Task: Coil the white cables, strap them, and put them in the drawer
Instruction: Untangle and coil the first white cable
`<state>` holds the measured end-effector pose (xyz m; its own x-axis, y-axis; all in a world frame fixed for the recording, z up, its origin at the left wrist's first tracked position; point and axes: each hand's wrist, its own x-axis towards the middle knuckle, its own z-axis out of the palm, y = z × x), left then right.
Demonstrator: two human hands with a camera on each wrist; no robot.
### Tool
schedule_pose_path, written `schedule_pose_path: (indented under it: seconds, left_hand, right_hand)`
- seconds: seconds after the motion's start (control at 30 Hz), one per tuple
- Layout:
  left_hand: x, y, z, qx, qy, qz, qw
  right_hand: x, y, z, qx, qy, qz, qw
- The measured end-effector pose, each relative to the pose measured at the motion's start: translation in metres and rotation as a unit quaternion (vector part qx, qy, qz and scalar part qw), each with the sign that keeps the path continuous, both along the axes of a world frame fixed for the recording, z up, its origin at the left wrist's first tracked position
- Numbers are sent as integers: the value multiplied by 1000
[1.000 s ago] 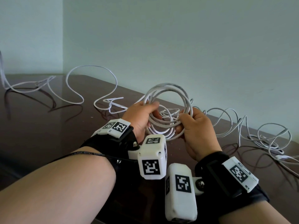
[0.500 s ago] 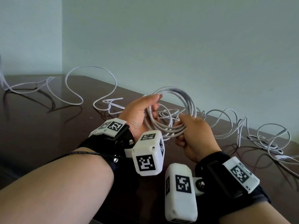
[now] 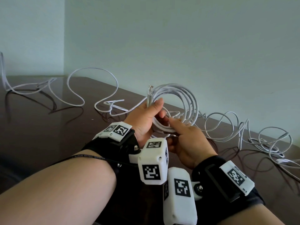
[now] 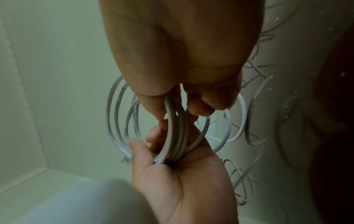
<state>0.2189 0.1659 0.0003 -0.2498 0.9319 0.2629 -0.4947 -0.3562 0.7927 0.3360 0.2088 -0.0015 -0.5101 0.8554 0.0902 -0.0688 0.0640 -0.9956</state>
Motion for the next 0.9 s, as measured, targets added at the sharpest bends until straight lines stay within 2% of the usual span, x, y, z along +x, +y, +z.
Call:
schedule_pose_path:
  seconds: [0.1, 0.17, 0.27, 0.37, 0.5, 0.6, 0.7, 0.8, 0.9]
  left_hand:
    - [-1, 3, 0, -7, -26, 56, 998]
    - [-1, 4, 0, -10, -7, 90, 996]
    - [-4, 7, -1, -42, 65, 151, 986]
    - [-6, 10, -5, -64, 159, 200, 965]
    - [-2, 9, -8, -60, 274, 190, 941]
    - [3, 4, -5, -38, 249, 157, 955]
    - [4, 1, -1, -8, 200, 146, 969]
    - [2, 1, 0, 6, 134, 122, 983]
    - [2, 2, 0, -8, 142, 148, 979]
  right_hand:
    - [1, 3, -4, 28, -34, 15, 999]
    - [2, 4, -2, 42, -37, -5, 998]
    - [6, 6, 4, 50, 24, -45, 997]
    - [13, 11, 9, 117, 41, -69, 990]
    - [16, 9, 10, 272, -89, -77, 955]
    - [15, 11, 10, 266, -111, -93, 953]
    - [14, 10, 10, 187, -23, -99, 977]
    - [11, 8, 8, 138, 48, -104, 984]
    - [10, 6, 8, 136, 36, -104, 985]
